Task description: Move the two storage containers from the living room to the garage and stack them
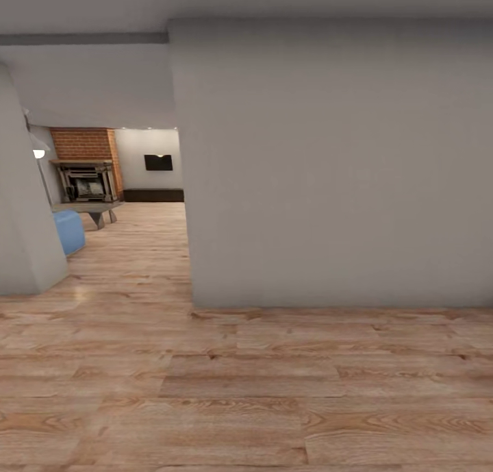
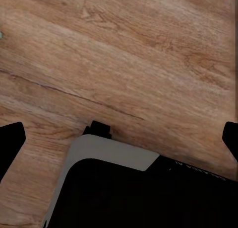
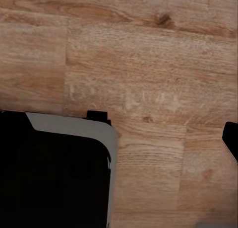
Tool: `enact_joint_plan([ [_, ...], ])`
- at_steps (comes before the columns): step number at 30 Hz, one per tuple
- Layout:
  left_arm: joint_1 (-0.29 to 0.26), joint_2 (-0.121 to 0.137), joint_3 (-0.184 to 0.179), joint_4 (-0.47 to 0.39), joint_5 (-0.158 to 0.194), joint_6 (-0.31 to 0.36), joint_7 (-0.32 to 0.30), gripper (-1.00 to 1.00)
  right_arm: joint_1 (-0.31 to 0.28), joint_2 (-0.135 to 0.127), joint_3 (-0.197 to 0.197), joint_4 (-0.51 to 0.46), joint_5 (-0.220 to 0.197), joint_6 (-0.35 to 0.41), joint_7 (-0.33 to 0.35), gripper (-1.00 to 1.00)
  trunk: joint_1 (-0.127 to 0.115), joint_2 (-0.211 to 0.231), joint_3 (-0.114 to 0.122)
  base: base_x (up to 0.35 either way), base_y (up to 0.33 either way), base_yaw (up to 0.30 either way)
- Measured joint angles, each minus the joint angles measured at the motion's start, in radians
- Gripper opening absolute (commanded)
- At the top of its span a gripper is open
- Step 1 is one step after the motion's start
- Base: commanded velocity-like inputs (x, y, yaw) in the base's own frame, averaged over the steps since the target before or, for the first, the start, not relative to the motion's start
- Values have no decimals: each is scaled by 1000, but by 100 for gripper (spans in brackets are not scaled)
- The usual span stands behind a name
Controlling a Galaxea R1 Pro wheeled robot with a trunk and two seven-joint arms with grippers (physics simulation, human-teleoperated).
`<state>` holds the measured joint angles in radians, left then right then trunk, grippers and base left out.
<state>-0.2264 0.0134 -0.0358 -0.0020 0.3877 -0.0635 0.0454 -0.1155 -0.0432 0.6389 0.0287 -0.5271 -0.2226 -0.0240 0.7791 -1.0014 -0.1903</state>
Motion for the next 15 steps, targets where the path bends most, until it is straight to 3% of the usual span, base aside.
enact_joint_plan([
  [9,0,1,0,0,0,0,0,100,0,3,-3,0,0,0,0,100,0,0,0,327,0,14],
  [15,0,1,0,0,0,0,0,100,0,0,-2,0,0,0,0,100,0,0,0,326,0,230],
])
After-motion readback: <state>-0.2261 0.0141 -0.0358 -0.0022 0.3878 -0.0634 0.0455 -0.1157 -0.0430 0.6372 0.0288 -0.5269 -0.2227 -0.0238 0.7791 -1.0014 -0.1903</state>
